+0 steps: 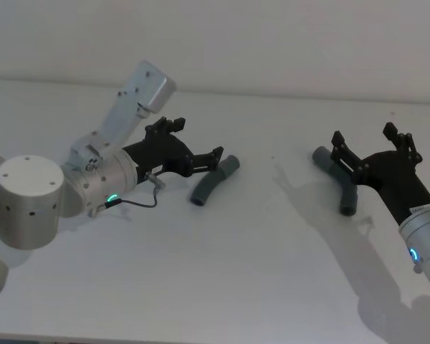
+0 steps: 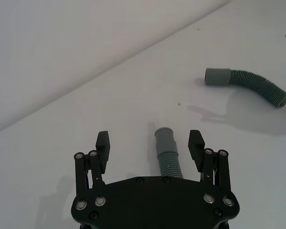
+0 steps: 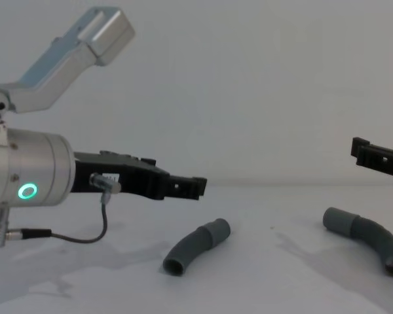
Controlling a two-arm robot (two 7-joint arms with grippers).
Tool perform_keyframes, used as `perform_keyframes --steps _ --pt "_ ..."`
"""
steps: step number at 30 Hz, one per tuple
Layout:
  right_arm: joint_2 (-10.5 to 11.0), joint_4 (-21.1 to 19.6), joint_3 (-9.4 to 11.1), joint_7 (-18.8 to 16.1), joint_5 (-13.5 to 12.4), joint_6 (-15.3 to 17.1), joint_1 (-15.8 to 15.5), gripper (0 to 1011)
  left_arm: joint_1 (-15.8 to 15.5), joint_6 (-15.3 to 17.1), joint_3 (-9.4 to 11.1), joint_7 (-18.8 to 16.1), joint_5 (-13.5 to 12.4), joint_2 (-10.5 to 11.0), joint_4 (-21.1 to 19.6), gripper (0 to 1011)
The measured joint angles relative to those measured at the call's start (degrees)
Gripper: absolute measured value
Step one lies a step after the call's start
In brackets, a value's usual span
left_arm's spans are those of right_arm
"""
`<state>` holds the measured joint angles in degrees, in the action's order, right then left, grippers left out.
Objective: Use both hands to pick up one end of the pipe from the table, align the ends, and insert them.
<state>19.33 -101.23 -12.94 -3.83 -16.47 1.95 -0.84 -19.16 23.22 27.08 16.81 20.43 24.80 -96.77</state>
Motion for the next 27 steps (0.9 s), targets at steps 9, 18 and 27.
perform_keyframes --steps 9,18,27 --pt "0.0 0.0 0.0 0.0 0.0 0.0 0.0 1004 -1.0 1.7 1.4 0.0 -1.5 -1.3 1.9 1002" --pt "0.0 0.0 0.0 0.0 0.0 0.0 0.0 1004 -1.7 3.0 2.6 -0.1 -2.6 -2.2 3.2 1002" --pt "0.0 0.0 0.0 0.0 0.0 0.0 0.0 1004 -2.7 5.3 3.4 -0.1 -3.6 -3.2 4.3 1002"
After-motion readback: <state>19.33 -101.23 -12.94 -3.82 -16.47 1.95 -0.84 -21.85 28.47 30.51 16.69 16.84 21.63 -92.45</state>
